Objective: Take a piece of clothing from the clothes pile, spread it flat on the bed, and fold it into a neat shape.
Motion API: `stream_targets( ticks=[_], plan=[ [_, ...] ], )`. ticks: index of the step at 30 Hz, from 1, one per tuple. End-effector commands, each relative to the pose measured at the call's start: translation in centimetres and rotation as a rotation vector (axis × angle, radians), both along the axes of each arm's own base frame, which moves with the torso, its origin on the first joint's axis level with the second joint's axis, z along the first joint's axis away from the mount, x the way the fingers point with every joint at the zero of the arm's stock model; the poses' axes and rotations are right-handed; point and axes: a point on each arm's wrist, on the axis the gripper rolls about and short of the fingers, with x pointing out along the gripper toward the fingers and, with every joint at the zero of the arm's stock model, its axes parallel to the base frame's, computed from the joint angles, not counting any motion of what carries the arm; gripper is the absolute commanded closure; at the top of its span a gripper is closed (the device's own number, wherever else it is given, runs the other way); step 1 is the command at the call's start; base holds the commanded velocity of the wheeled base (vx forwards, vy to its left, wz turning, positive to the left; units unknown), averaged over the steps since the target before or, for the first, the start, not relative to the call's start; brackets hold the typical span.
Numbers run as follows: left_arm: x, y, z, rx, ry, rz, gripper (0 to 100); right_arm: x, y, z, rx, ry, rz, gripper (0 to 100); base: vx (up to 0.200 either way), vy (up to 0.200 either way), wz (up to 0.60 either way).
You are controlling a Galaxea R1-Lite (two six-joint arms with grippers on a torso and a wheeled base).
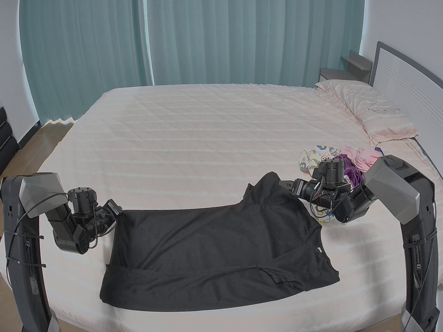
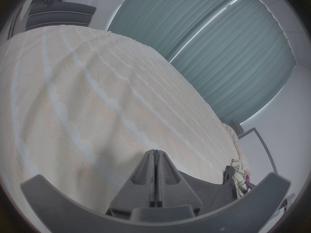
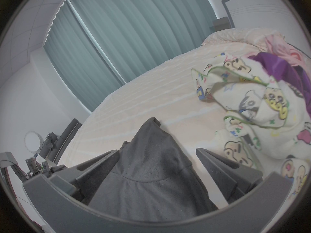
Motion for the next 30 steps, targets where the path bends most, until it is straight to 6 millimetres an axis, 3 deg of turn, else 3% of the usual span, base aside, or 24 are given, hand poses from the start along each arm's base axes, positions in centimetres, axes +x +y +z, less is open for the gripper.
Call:
stream_targets(
  ticks=[1,13,14,21,30],
  plan=[
    [-0.1,0.0,0.2,-0.015,-0.002,0.008,100,1.6,1.3,-3.8,-0.026,0.038,0.041,0,0.0,0.0,0.0],
    [-0.6,-0.1,-0.2,-0.017,0.019,0.005,100,4.5,1.8,-4.3,-0.023,0.027,0.033,0,0.0,0.0,0.0],
    [-0.6,-0.1,-0.2,-0.017,0.019,0.005,100,4.4,1.8,-4.4,-0.023,0.035,0.032,100,0.0,0.0,0.0],
    [-0.6,-0.1,-0.2,-0.019,0.022,0.006,100,4.4,1.7,-4.5,-0.011,0.036,0.018,100,0.0,0.0,0.0],
    [-0.7,0.0,0.2,-0.012,0.002,0.012,100,3.8,0.8,-1.7,0.031,-0.025,-0.043,100,0.0,0.0,0.0]
  ],
)
